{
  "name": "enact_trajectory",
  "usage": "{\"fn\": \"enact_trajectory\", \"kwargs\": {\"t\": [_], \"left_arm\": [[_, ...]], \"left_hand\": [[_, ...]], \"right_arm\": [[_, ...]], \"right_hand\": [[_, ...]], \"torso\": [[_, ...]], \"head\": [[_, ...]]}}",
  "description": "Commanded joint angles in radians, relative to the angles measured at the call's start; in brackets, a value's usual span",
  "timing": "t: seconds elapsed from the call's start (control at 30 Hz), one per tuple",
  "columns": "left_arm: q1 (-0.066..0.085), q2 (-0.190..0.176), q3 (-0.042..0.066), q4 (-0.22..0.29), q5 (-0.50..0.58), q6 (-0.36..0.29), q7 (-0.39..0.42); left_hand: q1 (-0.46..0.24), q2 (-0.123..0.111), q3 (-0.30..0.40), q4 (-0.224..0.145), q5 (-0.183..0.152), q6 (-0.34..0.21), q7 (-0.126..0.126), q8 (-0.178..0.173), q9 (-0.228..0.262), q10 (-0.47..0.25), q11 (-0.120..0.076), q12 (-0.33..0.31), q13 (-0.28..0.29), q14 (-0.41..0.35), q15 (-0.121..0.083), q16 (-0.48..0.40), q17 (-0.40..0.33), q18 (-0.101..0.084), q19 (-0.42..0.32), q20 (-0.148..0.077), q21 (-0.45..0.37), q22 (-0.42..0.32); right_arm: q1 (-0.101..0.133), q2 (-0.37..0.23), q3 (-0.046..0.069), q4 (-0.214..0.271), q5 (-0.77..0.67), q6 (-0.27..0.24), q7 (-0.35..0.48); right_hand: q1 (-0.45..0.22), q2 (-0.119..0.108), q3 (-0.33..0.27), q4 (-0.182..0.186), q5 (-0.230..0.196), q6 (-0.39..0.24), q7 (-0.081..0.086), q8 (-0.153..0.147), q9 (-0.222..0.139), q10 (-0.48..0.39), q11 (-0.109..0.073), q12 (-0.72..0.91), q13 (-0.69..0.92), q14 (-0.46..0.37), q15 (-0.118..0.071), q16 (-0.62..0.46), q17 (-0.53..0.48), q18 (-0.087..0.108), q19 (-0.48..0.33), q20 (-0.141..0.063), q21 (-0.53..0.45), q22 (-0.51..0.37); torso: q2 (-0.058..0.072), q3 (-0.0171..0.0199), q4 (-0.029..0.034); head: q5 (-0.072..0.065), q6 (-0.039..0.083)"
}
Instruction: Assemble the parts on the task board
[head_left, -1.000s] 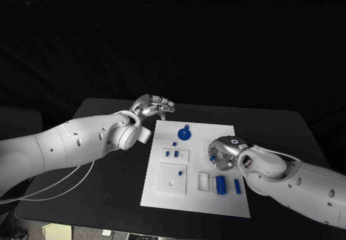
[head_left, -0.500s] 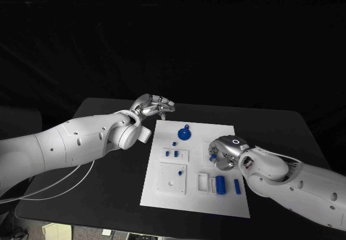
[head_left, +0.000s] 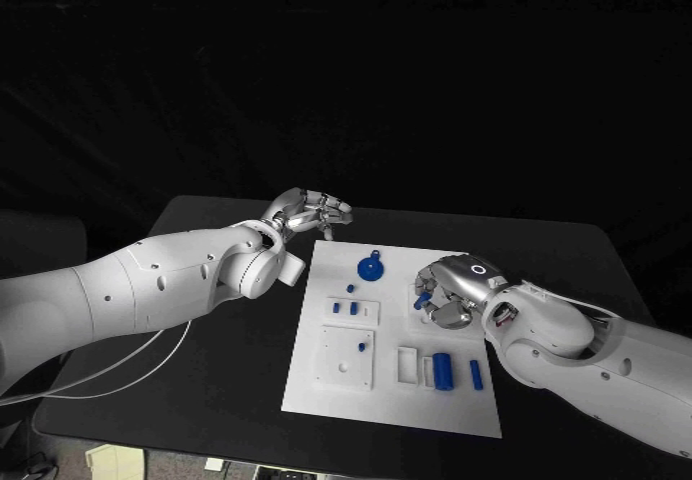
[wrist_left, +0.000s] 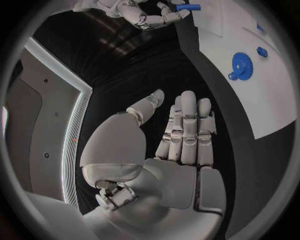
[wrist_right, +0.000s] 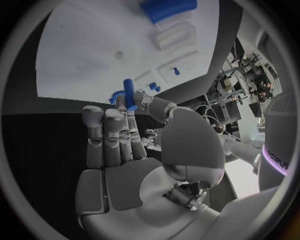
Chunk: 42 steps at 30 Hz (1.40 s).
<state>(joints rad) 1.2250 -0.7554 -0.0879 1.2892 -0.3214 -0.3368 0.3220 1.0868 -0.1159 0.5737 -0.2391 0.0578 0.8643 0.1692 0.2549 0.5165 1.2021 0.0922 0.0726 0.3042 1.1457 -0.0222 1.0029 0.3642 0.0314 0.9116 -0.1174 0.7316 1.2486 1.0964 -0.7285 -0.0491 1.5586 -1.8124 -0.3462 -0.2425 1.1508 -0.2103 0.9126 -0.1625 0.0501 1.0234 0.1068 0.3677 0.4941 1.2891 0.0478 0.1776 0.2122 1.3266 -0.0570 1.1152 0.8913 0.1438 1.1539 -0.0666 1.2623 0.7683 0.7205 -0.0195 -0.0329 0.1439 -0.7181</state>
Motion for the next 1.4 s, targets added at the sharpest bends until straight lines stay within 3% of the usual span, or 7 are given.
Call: {"fn": "enact_trajectory", "kwargs": {"t": [0.03, 0.33, 0.4, 0.57, 0.7, 1.03, 1.4], "left_arm": [[0.001, 0.004, 0.001, -0.002, 0.01, 0.012, 0.011], [0.001, 0.017, 0.001, -0.02, 0.014, 0.013, 0.012], [0.001, 0.019, 0.001, -0.02, 0.015, 0.013, 0.012], [0.001, 0.026, 0.001, -0.019, 0.015, 0.015, 0.01], [0.001, 0.028, 0.001, -0.016, 0.015, 0.016, 0.009], [0.001, 0.032, 0.001, -0.011, 0.015, 0.017, 0.008], [0.001, 0.028, 0.001, -0.008, 0.015, 0.017, 0.006]], "left_hand": [[-0.005, 0.001, -0.002, 0.003, -0.001, -0.004, 0.004, -0.002, -0.002, -0.007, -0.002, -0.004, 0.001, 0.005, 0.001, -0.005, 0.002, 0.034, 0.003, -0.002, -0.005, 0.001], [-0.005, 0.001, -0.002, 0.003, -0.001, -0.004, 0.004, -0.002, -0.002, -0.007, -0.002, -0.004, 0.001, 0.005, 0.001, -0.006, 0.002, 0.034, 0.003, -0.002, -0.006, 0.002], [-0.005, 0.001, -0.002, 0.003, -0.001, -0.004, 0.004, -0.002, -0.002, -0.007, -0.002, -0.004, 0.001, 0.005, 0.001, -0.006, 0.002, 0.034, 0.003, -0.002, -0.006, 0.002], [-0.005, 0.001, -0.002, 0.002, -0.001, -0.004, 0.004, -0.001, -0.002, -0.007, -0.002, -0.003, 0.001, 0.004, 0.001, -0.007, 0.002, 0.034, 0.003, -0.002, -0.007, 0.002], [-0.005, 0.001, -0.003, 0.002, -0.001, -0.004, 0.004, -0.001, -0.002, -0.007, -0.002, -0.003, 0.001, 0.004, 0.001, -0.007, 0.003, 0.034, 0.002, -0.002, -0.007, 0.002], [-0.005, 0.001, -0.003, 0.002, -0.002, -0.004, 0.004, -0.001, -0.002, -0.007, -0.002, -0.003, 0.001, 0.004, 0.001, -0.007, 0.003, 0.034, 0.002, -0.002, -0.007, 0.002], [-0.005, 0.001, -0.003, 0.002, -0.002, -0.004, 0.004, -0.001, -0.002, -0.007, -0.001, -0.003, 0.002, 0.004, 0.001, -0.008, 0.004, 0.034, 0.002, -0.002, -0.008, 0.003]], "right_arm": [[-0.002, 0.014, -0.001, 0.023, 0.027, 0.005, 0.009], [-0.005, 0.123, -0.007, 0.024, 0.007, 0.021, 0.023], [-0.01, 0.149, -0.015, 0.021, 0.001, 0.027, 0.024], [-0.016, 0.208, -0.056, 0.0, -0.02, 0.044, 0.032], [-0.022, 0.236, -0.077, -0.012, -0.033, 0.052, 0.032], [-0.026, 0.283, -0.113, -0.038, -0.049, 0.079, 0.034], [-0.035, 0.29, -0.13, -0.057, -0.056, 0.115, 0.032]], "right_hand": [[0.005, 0.002, 0.007, 0.0, -0.001, 0.008, 0.001, 0.004, 0.003, 0.043, -0.015, 0.007, -0.002, -0.016, -0.022, 0.006, 0.001, 0.118, 0.0, -0.006, 0.004, 0.002], [0.005, 0.003, 0.008, 0.001, -0.001, 0.008, 0.001, 0.004, 0.003, 0.043, -0.016, 0.006, -0.001, -0.016, -0.023, 0.005, 0.001, 0.118, 0.0, -0.007, 0.004, 0.002], [0.005, 0.004, 0.009, 0.001, -0.001, 0.008, 0.001, 0.004, 0.003, 0.043, -0.016, 0.006, -0.001, -0.016, -0.023, 0.005, 0.001, 0.118, 0.0, -0.007, 0.004, 0.002], [0.005, 0.005, 0.009, 0.001, -0.001, 0.007, 0.001, 0.003, 0.002, 0.043, -0.016, 0.006, -0.001, -0.016, -0.023, 0.005, 0.001, 0.118, 0.0, -0.007, 0.004, 0.002], [0.005, 0.006, 0.01, 0.001, -0.001, 0.007, 0.002, 0.003, 0.002, 0.043, -0.015, 0.005, -0.001, -0.016, -0.022, 0.005, 0.001, 0.118, 0.0, -0.007, 0.004, 0.002], [0.005, 0.008, 0.01, 0.0, -0.001, 0.006, 0.002, 0.002, 0.002, 0.042, -0.015, 0.004, 0.0, -0.016, -0.022, 0.005, 0.001, 0.118, -0.001, -0.008, 0.003, 0.003], [0.004, 0.009, 0.009, -0.002, -0.001, 0.006, 0.002, 0.001, 0.002, 0.042, -0.015, 0.004, 0.0, -0.016, -0.022, 0.005, 0.001, 0.118, -0.001, -0.008, 0.003, 0.003]], "torso": [[0.0, 0.0003, -0.0019], [0.0, 0.0005, 0.0008], [0.001, -0.0002, 0.0017], [0.001, -0.0018, 0.0029], [0.001, -0.0023, 0.0035], [0.001, -0.0017, 0.0016], [0.001, 0.0003, 0.0002]], "head": [[0.006, 0.0], [0.033, 0.001], [0.037, 0.001], [0.046, -0.001], [0.054, -0.001], [0.073, -0.003], [0.082, -0.012]]}}
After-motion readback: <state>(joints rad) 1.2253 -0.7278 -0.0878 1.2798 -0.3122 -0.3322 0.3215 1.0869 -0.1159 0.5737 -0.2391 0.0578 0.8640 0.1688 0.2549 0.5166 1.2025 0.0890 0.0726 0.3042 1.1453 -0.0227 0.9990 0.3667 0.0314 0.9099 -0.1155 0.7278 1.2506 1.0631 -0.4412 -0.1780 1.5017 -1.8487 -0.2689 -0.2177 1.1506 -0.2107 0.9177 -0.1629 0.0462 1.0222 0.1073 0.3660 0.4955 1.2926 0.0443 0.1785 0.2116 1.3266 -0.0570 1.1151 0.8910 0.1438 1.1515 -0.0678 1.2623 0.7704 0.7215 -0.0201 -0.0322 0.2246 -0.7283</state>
